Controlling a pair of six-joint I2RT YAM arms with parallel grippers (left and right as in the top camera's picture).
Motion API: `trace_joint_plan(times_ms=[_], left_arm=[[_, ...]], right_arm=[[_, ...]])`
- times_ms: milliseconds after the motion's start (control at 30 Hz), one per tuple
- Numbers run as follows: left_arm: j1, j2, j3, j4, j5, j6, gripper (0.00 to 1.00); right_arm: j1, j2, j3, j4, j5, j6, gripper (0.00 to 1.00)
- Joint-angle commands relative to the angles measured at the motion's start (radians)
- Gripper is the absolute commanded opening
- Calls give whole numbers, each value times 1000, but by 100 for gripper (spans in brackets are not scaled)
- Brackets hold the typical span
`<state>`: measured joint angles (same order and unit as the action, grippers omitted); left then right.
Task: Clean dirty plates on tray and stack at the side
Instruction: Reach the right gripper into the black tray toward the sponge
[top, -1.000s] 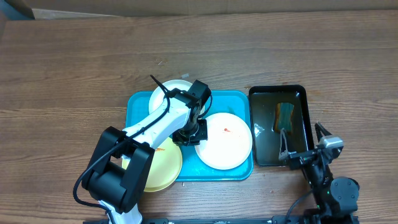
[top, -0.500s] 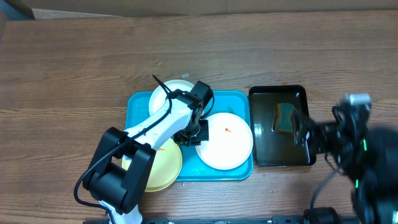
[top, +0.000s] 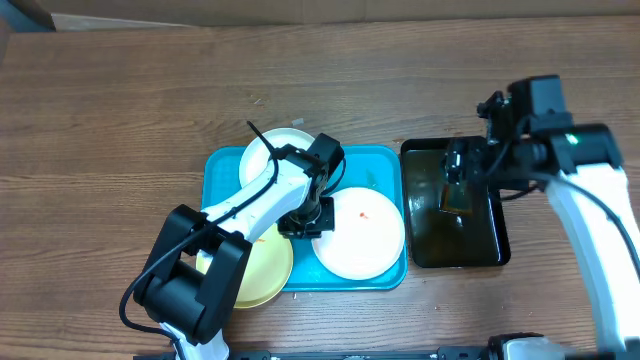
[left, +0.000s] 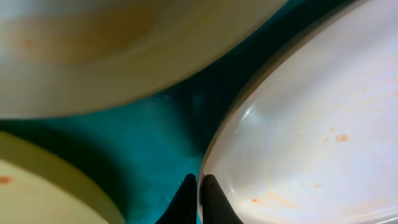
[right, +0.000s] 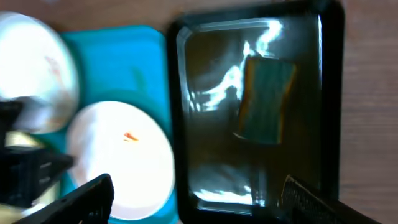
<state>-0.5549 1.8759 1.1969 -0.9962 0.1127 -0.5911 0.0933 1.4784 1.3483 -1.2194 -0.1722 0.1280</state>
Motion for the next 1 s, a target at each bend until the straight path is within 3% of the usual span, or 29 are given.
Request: trace_joint_plan(times_ms=[0, 67, 200, 333, 967], left_arm=[[-10, 9, -13, -16, -79, -40, 4], [-10, 9, -13, -15, -79, -42, 4], [-10, 9, -13, -12, -78, -55, 4], [-10, 9, -13, -10, -78, -61, 4], [-10, 9, -13, -8, -78, -61, 4]], right_arm=[[3, 73, 23, -8, 140, 90, 88], [3, 112, 15, -10, 176, 113, 88], [3, 185, -14, 0, 179, 113, 73], [3, 242, -52, 44, 179, 113, 66], [3, 307, -322, 394, 171, 113, 71]])
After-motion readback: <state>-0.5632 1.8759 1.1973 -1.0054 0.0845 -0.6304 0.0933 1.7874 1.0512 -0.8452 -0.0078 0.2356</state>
